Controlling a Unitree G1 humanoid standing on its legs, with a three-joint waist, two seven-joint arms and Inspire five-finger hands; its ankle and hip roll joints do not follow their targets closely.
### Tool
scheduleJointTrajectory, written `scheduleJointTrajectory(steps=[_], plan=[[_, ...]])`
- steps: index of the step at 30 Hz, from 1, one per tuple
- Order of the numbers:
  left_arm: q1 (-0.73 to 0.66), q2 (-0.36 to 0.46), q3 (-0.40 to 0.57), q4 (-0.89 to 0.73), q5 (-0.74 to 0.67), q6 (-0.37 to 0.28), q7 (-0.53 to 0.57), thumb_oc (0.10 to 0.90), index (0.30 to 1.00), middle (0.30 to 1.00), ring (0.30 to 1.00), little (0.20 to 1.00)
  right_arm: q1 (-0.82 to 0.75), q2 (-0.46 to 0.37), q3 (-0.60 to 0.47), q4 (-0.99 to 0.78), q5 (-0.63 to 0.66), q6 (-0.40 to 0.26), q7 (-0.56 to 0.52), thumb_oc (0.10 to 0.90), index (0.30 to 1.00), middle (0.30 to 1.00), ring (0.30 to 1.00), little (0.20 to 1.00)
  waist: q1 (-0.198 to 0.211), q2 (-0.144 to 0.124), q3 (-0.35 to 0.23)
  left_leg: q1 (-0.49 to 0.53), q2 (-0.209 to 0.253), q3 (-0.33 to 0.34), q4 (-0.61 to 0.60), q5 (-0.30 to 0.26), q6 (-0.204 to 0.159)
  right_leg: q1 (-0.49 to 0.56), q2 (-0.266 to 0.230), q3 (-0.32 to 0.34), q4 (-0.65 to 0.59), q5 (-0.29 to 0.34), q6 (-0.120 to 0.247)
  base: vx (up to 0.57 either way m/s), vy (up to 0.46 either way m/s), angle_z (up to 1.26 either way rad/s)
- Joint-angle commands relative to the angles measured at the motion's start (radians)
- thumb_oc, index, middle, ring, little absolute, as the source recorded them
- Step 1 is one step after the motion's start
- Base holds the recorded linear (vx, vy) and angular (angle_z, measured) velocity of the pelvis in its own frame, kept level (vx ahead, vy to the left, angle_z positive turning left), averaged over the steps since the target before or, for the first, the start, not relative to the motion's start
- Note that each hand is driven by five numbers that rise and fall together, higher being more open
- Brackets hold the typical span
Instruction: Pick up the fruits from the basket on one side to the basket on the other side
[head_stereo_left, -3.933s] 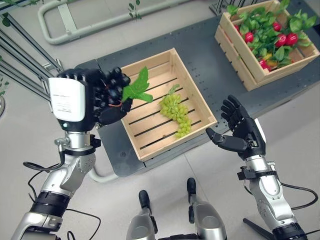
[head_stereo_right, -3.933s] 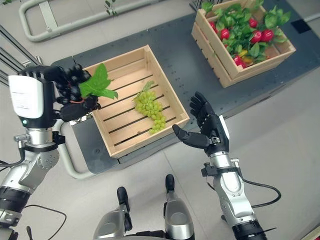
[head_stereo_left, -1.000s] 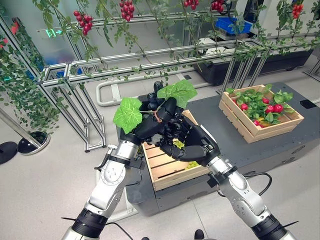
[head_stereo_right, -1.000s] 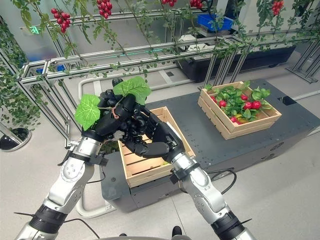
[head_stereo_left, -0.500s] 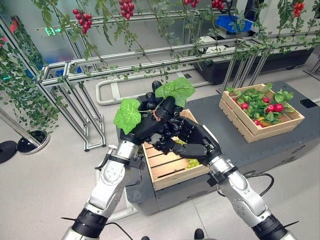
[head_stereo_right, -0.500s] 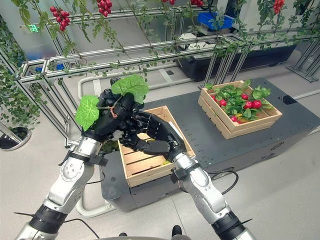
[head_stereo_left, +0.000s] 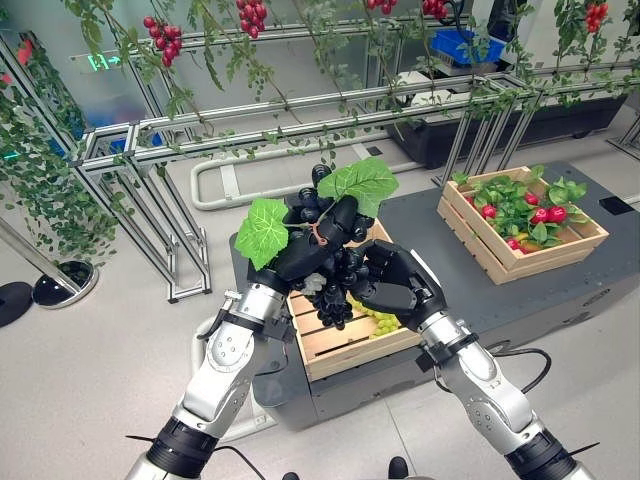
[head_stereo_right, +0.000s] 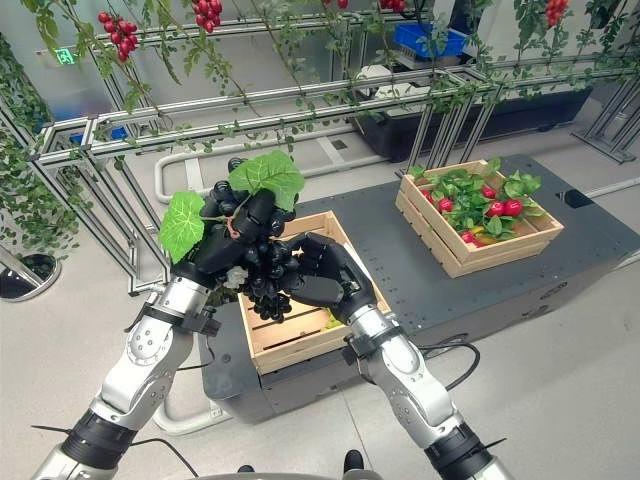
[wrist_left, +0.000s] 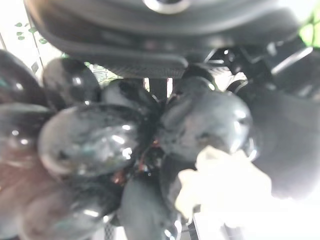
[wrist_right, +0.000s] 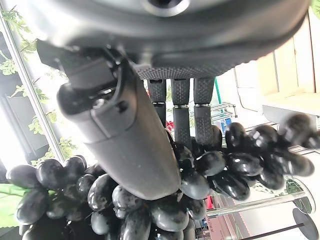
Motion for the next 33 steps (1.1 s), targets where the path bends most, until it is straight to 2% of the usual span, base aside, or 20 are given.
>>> scheduleJointTrajectory(steps=[1,2,9,15,22,33], plan=[[-0.137,-0.014,-0.003,-0.09,-0.015,-0.115,0.004,0.4,0.3,0.3,0.3,0.3,-0.074,0.047,-0.022,-0.103,-0.007,-0.085,0.023,0.739,0.808,0.808,0.808,0.808,0.002,-0.021,-0.075,0.008,-0.015,-0.013,0.002,-0.077,0.024,0.029,-0.028,-0.014,0.002,-0.053,0.019,0.0,0.0,0.0],[-0.138,-0.014,-0.003,-0.09,-0.013,-0.115,0.009,0.4,0.3,0.3,0.3,0.3,-0.074,0.045,-0.022,-0.103,-0.008,-0.085,0.021,0.8,0.9,0.9,0.9,0.9,0.002,-0.021,-0.075,0.008,-0.015,-0.013,0.002,-0.076,0.024,0.029,-0.028,-0.014,0.002,-0.053,0.019,0.0,0.0,0.0],[-0.136,-0.008,0.016,-0.088,0.012,-0.121,0.036,0.4,0.3,0.3,0.3,0.3,-0.065,0.042,-0.037,-0.101,-0.035,-0.093,-0.002,0.8,0.9,0.9,0.9,0.9,-0.001,-0.02,-0.074,0.008,-0.014,-0.011,0.002,-0.074,0.024,0.029,-0.027,-0.012,0.002,-0.051,0.019,0.0,0.0,0.0],[-0.119,0.001,0.054,-0.091,0.027,-0.134,0.042,0.4,0.3,0.3,0.3,0.3,-0.034,0.021,-0.084,-0.115,-0.035,-0.074,0.004,0.8,0.9,0.9,0.9,0.9,-0.006,-0.02,-0.073,0.007,-0.015,-0.01,0.002,-0.074,0.025,0.028,-0.028,-0.011,0.002,-0.051,0.02,0.0,0.0,0.0],[-0.112,0.017,0.091,-0.105,0.05,-0.134,0.046,0.4,0.3,0.3,0.3,0.3,0.006,-0.011,-0.139,-0.129,-0.05,-0.056,0.051,0.8,0.9,0.9,0.9,0.9,-0.015,-0.023,-0.068,0.006,-0.016,-0.008,0.002,-0.075,0.026,0.027,-0.03,-0.01,0.002,-0.05,0.022,0.0,0.0,0.0],[-0.129,0.05,0.121,-0.087,0.093,-0.153,0.066,0.4,0.3,0.3,0.3,0.3,0.011,-0.066,-0.166,-0.144,-0.038,-0.016,0.143,0.8,0.9,0.9,0.9,0.9,-0.024,-0.029,-0.065,0.011,-0.014,-0.006,0.002,-0.074,0.025,0.031,-0.028,-0.007,0.002,-0.051,0.023,0.0,0.0,0.0]])
